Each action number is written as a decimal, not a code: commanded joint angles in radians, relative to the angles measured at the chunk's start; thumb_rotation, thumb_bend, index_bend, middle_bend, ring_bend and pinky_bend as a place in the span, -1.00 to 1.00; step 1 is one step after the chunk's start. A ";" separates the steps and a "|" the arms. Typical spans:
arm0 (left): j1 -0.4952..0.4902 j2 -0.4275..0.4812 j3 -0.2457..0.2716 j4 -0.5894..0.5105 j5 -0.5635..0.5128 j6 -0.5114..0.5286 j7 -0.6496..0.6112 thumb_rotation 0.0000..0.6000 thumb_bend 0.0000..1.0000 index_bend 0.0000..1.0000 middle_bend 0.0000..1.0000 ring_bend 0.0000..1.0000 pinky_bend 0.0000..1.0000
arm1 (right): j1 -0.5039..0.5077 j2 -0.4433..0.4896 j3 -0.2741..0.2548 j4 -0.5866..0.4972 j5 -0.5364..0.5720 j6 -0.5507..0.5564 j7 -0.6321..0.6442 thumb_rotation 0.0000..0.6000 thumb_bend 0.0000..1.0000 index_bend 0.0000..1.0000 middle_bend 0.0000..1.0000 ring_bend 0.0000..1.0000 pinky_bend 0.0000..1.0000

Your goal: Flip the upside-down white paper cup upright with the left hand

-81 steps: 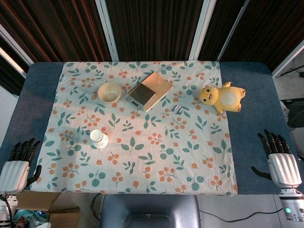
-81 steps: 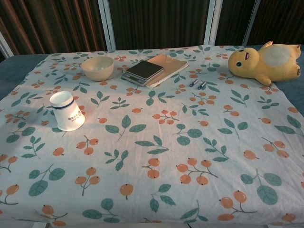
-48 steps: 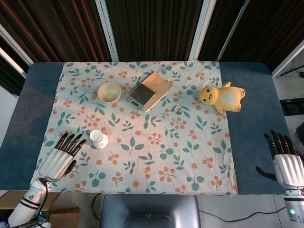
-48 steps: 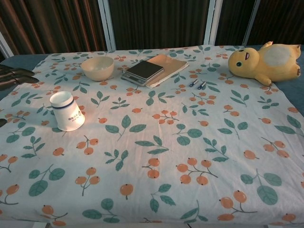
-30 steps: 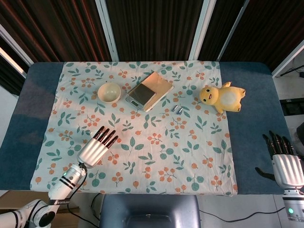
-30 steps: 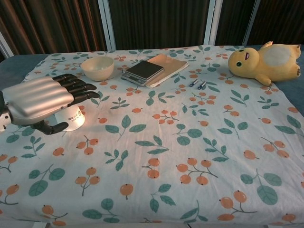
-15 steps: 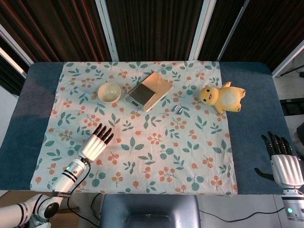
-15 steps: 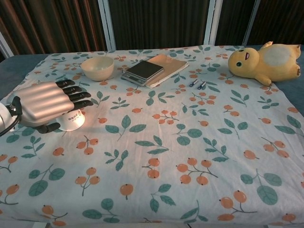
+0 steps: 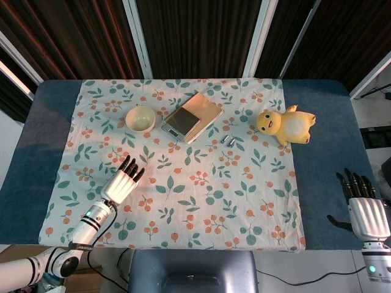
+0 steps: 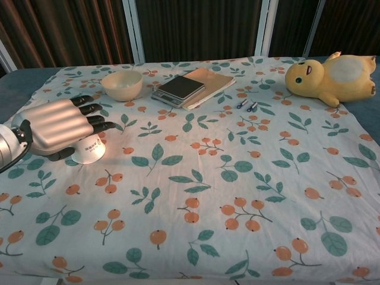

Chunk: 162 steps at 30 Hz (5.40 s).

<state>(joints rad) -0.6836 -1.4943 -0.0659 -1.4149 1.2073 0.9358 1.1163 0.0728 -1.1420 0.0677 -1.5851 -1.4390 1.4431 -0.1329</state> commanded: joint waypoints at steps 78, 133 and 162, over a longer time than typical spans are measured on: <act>-0.070 0.087 0.003 -0.228 -0.084 -0.123 -0.719 1.00 -0.20 -1.00 -1.00 -1.00 -1.00 | -0.004 0.009 0.006 0.022 0.030 -0.020 0.070 1.00 -0.65 -1.00 -1.00 -1.00 -1.00; 0.058 -0.062 -0.168 -0.059 -0.002 -0.039 -1.600 1.00 -0.04 -1.00 -0.47 -0.96 -0.90 | 0.012 0.019 0.001 0.016 0.055 -0.070 0.064 1.00 -0.65 -1.00 -1.00 -1.00 -1.00; 0.130 -0.240 -0.112 0.226 0.160 0.105 -1.895 1.00 -0.04 -1.00 -0.83 -1.00 -0.79 | 0.013 0.022 -0.002 0.003 0.069 -0.079 0.052 1.00 -0.65 -1.00 -1.00 -1.00 -1.00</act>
<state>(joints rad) -0.5537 -1.7345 -0.1794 -1.1891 1.3659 1.0401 -0.7775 0.0858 -1.1200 0.0657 -1.5820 -1.3698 1.3634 -0.0816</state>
